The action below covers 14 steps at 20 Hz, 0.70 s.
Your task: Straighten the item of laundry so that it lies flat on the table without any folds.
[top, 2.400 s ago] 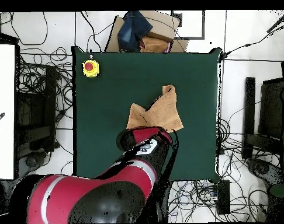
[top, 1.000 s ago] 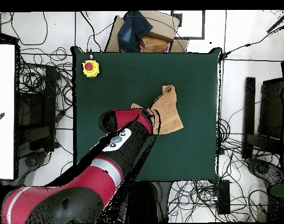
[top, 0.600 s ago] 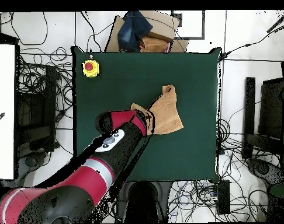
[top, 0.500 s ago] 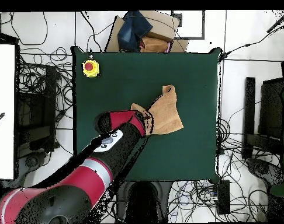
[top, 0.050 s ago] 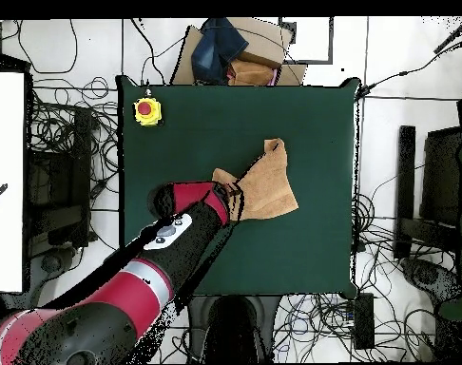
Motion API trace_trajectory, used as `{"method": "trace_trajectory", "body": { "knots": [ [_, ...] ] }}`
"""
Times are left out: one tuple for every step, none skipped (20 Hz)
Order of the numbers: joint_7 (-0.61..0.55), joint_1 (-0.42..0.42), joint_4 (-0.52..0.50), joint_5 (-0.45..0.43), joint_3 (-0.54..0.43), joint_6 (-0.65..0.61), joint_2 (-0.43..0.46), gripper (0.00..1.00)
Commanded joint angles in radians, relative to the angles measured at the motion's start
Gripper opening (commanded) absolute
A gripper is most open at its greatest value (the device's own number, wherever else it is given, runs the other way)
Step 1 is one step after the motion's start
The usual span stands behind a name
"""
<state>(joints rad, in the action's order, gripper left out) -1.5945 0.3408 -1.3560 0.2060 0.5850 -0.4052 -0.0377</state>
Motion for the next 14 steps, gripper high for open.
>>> {"method": "trace_trajectory", "body": {
  "knots": [
    [-0.324, 0.023, 0.04, 0.079, -0.029, -0.104, 0.042, 1.0],
    [-0.332, 0.026, 0.051, 0.091, -0.026, -0.106, 0.052, 1.0],
    [-0.335, 0.027, 0.049, 0.1, -0.029, -0.096, 0.055, 1.0],
    [-0.337, 0.029, 0.047, 0.109, -0.032, -0.085, 0.059, 1.0],
    [-0.332, 0.02, 0.042, 0.119, -0.051, -0.064, 0.056, 1.0],
    [-0.318, 0.004, 0.03, 0.128, -0.083, -0.047, 0.044, 1.0],
    [-0.296, -0.022, 0.007, 0.135, -0.129, -0.027, 0.022, 1.0],
    [-0.262, -0.055, -0.018, 0.14, -0.188, -0.002, -0.005, 1.0],
    [-0.221, -0.098, -0.046, 0.144, -0.258, 0.023, -0.034, 1.0],
    [-0.17, -0.151, -0.078, 0.141, -0.34, 0.062, -0.063, 1.0],
    [-0.129, -0.196, -0.101, 0.139, -0.408, 0.072, -0.081, 1.0],
    [-0.089, -0.24, -0.124, 0.136, -0.477, 0.082, -0.1, 1.0],
    [-0.066, -0.274, -0.143, 0.131, -0.528, 0.092, -0.113, 1.0],
    [-0.047, -0.303, -0.152, 0.12, -0.573, 0.104, -0.119, 1.0]
  ]
}}
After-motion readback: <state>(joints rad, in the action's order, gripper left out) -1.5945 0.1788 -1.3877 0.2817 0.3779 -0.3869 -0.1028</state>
